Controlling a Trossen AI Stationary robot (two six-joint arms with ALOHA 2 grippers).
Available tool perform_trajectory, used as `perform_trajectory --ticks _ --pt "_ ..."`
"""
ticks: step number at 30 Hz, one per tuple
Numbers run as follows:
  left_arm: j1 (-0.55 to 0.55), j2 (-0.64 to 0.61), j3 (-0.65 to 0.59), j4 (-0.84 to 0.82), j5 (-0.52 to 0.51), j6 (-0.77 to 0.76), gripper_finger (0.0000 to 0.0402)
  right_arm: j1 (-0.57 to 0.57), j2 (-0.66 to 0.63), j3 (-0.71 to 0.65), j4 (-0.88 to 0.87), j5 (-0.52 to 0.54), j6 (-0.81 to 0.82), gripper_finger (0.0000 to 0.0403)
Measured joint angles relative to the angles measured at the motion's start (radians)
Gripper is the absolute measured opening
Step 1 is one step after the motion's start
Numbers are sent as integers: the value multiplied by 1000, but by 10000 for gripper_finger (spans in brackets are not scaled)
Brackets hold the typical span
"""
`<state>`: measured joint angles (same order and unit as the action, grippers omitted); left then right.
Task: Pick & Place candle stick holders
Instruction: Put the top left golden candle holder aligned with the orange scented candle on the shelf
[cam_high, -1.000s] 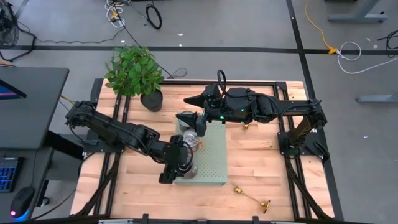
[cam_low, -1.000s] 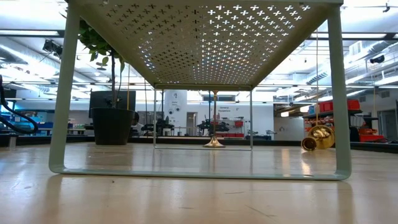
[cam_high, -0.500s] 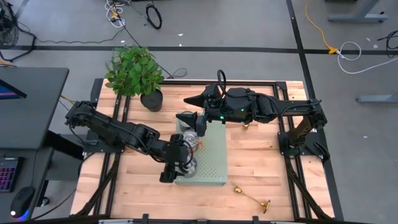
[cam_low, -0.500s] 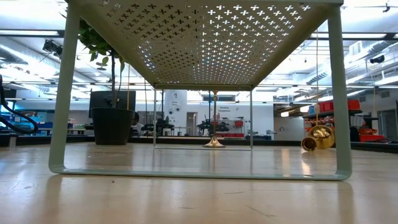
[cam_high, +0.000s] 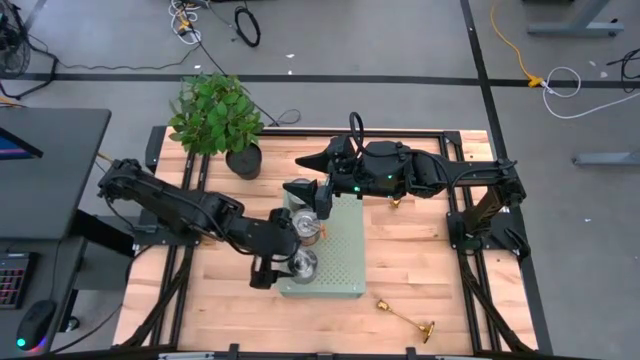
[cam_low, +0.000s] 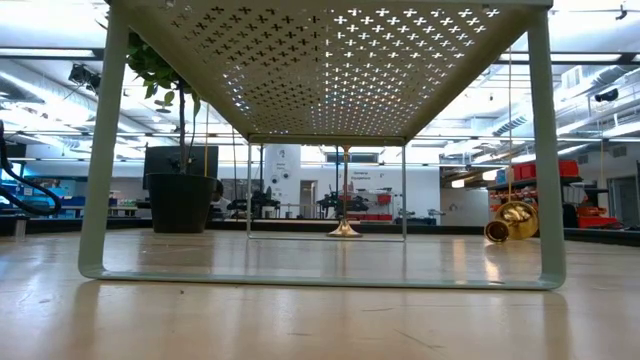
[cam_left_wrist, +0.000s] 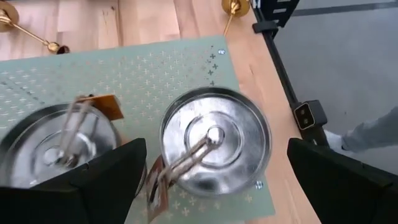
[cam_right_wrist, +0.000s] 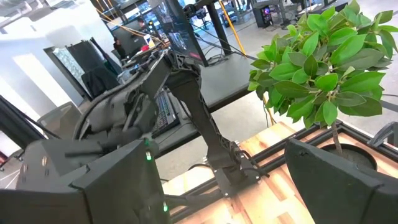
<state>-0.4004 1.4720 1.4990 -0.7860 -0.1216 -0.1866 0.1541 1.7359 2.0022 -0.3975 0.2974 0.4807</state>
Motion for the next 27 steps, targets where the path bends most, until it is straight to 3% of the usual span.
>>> perform_trajectory --ticks 10,17,21,23,27 --pt "-24 -156 0 -141 -119 87 400 0 0 0 0 0 0 388" --pt "-12 -330 0 -393 -66 88 400 0 0 0 0 0 0 388" --pt "20 -375 -5 -513 -155 73 400 0 0 0 0 0 0 388" --pt "42 -392 -27 -554 -197 97 400 0 0 0 0 0 0 388" --pt "87 -484 -138 -556 -154 121 400 0 0 0 0 0 0 388"
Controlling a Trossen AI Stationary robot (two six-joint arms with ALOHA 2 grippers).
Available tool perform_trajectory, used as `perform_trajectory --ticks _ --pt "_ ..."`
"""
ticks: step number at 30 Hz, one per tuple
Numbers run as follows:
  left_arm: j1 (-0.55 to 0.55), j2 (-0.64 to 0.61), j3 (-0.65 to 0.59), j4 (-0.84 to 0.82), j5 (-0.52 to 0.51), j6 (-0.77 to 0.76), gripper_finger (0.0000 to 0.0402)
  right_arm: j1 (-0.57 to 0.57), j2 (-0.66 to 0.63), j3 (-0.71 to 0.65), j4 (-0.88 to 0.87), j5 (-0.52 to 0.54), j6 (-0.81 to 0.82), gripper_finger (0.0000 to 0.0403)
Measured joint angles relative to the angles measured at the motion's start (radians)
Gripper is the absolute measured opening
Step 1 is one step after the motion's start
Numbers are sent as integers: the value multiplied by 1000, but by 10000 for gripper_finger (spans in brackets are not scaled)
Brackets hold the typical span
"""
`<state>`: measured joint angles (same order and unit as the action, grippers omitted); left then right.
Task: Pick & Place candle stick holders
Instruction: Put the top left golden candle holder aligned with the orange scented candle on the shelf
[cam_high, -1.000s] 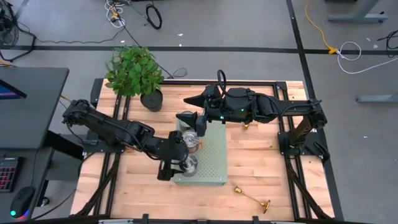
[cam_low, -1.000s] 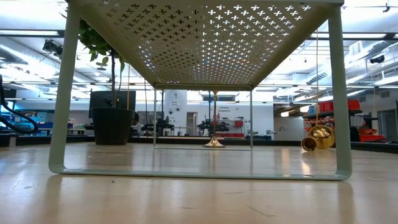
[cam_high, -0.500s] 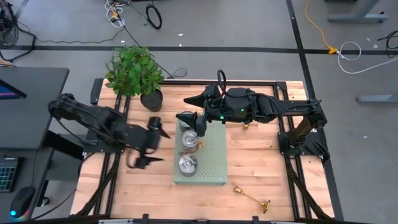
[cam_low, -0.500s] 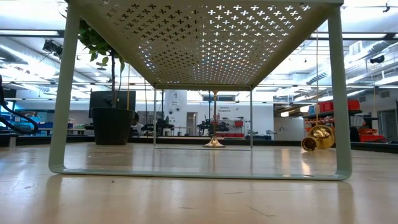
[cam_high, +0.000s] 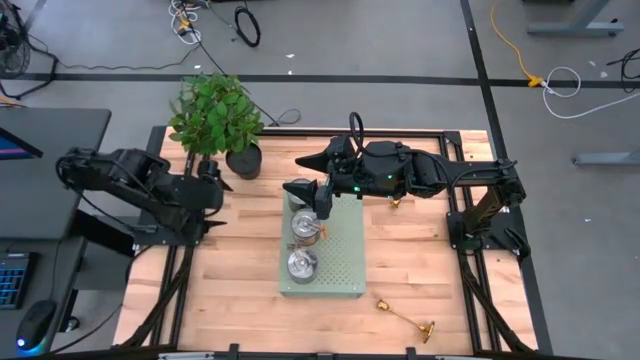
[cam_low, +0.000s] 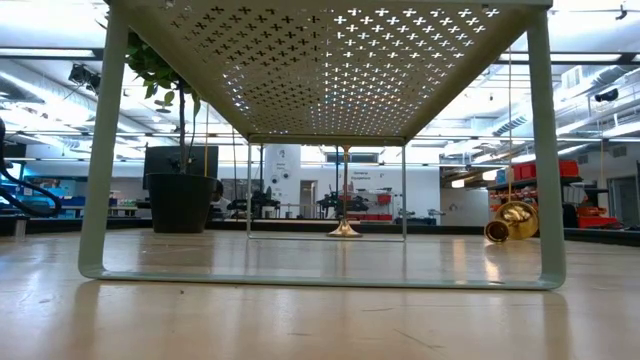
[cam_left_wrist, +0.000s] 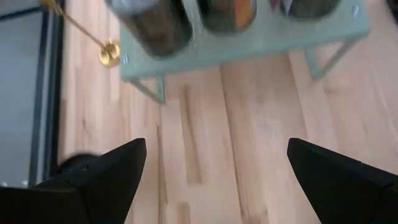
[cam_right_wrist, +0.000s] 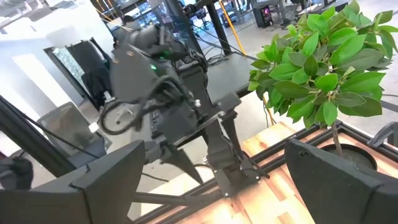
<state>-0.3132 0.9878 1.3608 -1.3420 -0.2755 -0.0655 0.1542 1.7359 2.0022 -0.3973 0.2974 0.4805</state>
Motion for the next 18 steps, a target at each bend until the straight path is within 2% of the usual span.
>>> perform_trajectory --ticks 4,12,18 --pt "18 -137 -190 102 73 -28 400 0 0 0 0 0 0 388" --pt "42 -456 -650 592 120 -101 400 0 0 0 0 0 0 388" --pt "42 -648 -913 935 48 -107 400 0 0 0 0 0 0 388"
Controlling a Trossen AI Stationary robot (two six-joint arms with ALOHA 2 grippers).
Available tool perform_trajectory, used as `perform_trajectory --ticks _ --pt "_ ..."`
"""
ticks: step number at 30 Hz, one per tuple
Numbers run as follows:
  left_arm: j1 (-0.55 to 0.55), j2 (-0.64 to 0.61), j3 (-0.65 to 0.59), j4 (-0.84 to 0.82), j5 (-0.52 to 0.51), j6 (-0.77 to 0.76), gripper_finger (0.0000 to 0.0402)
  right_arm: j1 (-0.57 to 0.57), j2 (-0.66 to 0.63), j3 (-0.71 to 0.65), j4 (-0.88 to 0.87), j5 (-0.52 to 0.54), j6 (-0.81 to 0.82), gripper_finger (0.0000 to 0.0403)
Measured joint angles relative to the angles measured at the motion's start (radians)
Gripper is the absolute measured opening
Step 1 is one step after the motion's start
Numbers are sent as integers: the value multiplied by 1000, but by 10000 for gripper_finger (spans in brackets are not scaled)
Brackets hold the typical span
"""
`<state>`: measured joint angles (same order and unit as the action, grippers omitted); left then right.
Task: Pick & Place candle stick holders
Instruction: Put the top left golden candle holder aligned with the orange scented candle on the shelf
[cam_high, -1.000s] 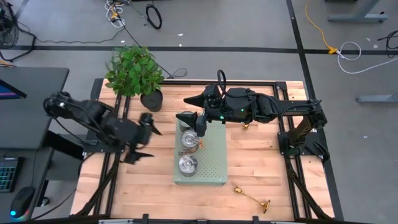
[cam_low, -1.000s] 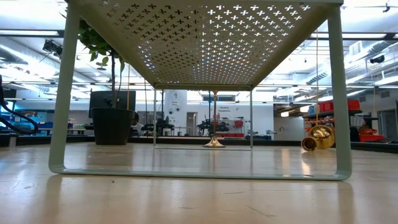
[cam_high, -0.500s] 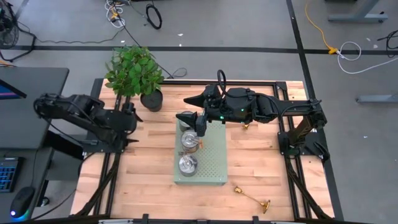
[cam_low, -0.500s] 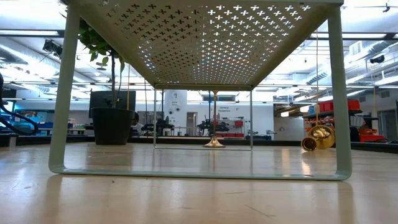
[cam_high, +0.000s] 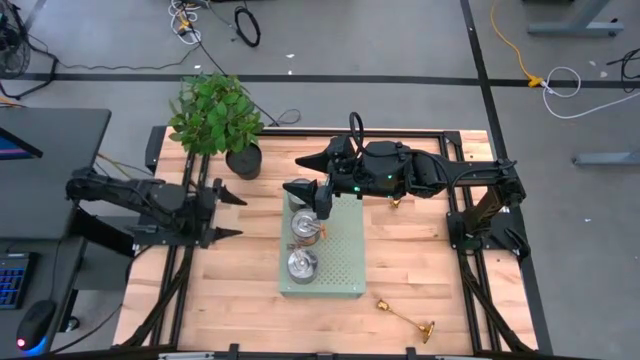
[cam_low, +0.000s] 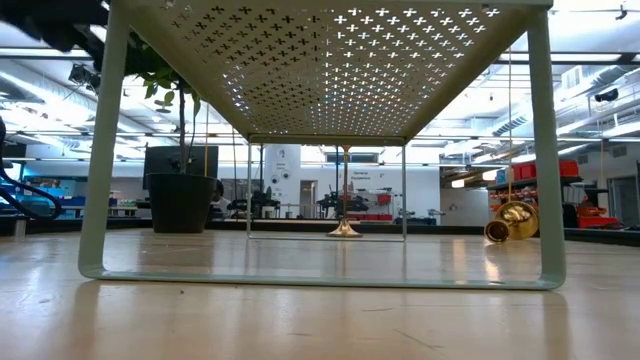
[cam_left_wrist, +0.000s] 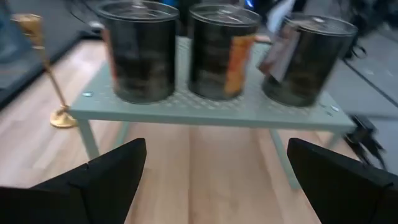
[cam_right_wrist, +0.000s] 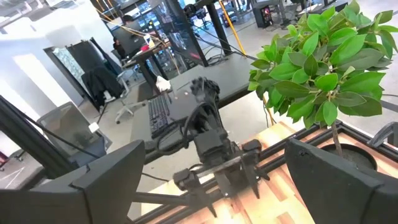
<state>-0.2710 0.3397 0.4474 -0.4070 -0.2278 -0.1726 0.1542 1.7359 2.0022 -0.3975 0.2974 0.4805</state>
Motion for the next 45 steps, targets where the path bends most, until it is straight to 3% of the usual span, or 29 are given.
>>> perform_trajectory --ticks 8,12,15,39,42,45 --pt "0 -165 -169 124 -92 14 400 0 0 0 0 0 0 388" --pt "0 -214 -225 176 -13 1 400 0 0 0 0 0 0 388" --pt "-1 -223 -229 173 41 0 400 0 0 0 0 0 0 388" --pt "0 -222 -229 170 14 1 399 -3 3 3 63 -15 -15 388" --pt "0 -222 -228 170 14 0 399 -20 7 3 -71 11 -180 388" --pt "0 -222 -228 170 14 0 399 -55 10 1 -265 94 -204 388"
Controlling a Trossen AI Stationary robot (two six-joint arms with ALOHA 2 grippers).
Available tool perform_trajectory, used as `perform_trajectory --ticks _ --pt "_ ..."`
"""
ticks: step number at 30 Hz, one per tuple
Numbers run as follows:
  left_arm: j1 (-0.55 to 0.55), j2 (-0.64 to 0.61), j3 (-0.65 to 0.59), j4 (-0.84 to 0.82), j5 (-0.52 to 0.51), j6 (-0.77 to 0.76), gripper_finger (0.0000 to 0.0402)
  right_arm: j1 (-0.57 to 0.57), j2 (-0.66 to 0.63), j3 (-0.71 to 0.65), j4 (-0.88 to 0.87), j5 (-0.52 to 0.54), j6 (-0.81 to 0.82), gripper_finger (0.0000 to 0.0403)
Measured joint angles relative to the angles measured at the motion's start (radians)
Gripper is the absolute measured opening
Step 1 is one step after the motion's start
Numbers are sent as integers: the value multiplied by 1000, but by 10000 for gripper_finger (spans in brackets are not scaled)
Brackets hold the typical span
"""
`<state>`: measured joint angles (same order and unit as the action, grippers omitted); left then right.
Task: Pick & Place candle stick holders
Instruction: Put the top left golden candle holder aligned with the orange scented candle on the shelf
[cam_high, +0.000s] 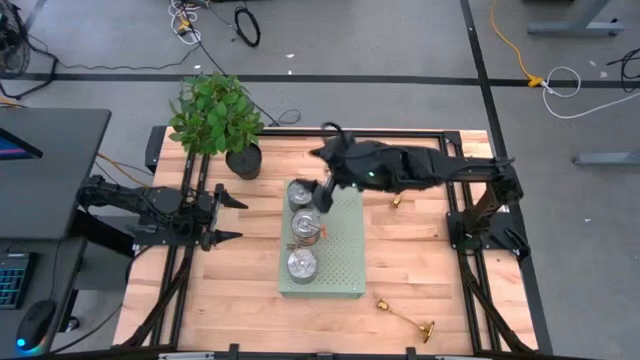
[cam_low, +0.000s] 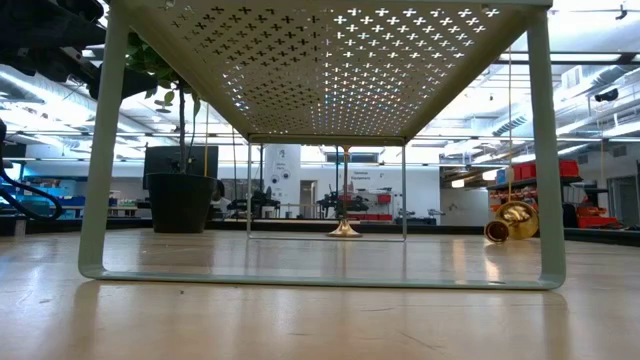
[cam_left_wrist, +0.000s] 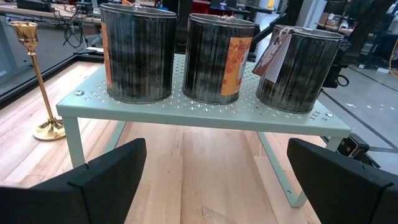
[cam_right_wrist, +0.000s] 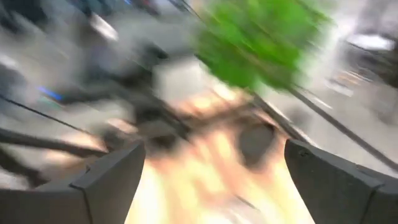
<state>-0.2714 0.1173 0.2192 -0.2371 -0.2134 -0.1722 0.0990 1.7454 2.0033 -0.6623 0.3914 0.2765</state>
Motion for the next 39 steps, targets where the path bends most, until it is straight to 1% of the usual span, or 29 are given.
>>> perform_trajectory --ticks 3,5,6,8,10,13,15,17,22,25,27,29,31,34,36,39 --pt "0 0 0 0 0 1 399 -36 -1 0 -218 50 30 388" --pt "0 0 0 0 0 0 399 -59 0 0 -298 36 38 388" --pt "0 0 0 0 0 1 399 -71 0 0 -309 17 47 388" --pt "0 0 0 0 0 0 399 -91 -2 0 -304 -71 88 388" --pt "0 0 0 0 0 0 399 -108 -2 0 -275 -147 63 388" --pt "0 0 0 0 0 1 399 -121 -2 0 -246 -219 -12 388" --pt "0 0 0 0 0 0 399 -129 -2 -1 -275 -199 -70 388" --pt "0 0 0 0 0 0 399 -143 -2 -17 -304 -145 -65 388" --pt "0 0 0 0 0 0 399 -193 -2 -38 -404 -104 -119 388" --pt "0 0 0 0 0 0 399 -219 -3 -73 -478 -9 -142 388" --pt "0 0 0 0 0 0 399 -247 -2 -109 -504 31 -156 388" --pt "0 0 0 0 0 0 399 -280 -3 -160 -492 40 -182 388" --pt "0 0 0 0 0 0 399 -311 -3 -232 -416 43 -232 388" --pt "0 0 0 0 0 0 399 -364 -1 -347 -259 -2 -268 388" --pt "0 0 0 0 0 0 399 -395 -1 -404 -212 -34 -286 388" --pt "0 0 0 0 1 0 399 -428 -1 -475 -148 -42 -282 388"
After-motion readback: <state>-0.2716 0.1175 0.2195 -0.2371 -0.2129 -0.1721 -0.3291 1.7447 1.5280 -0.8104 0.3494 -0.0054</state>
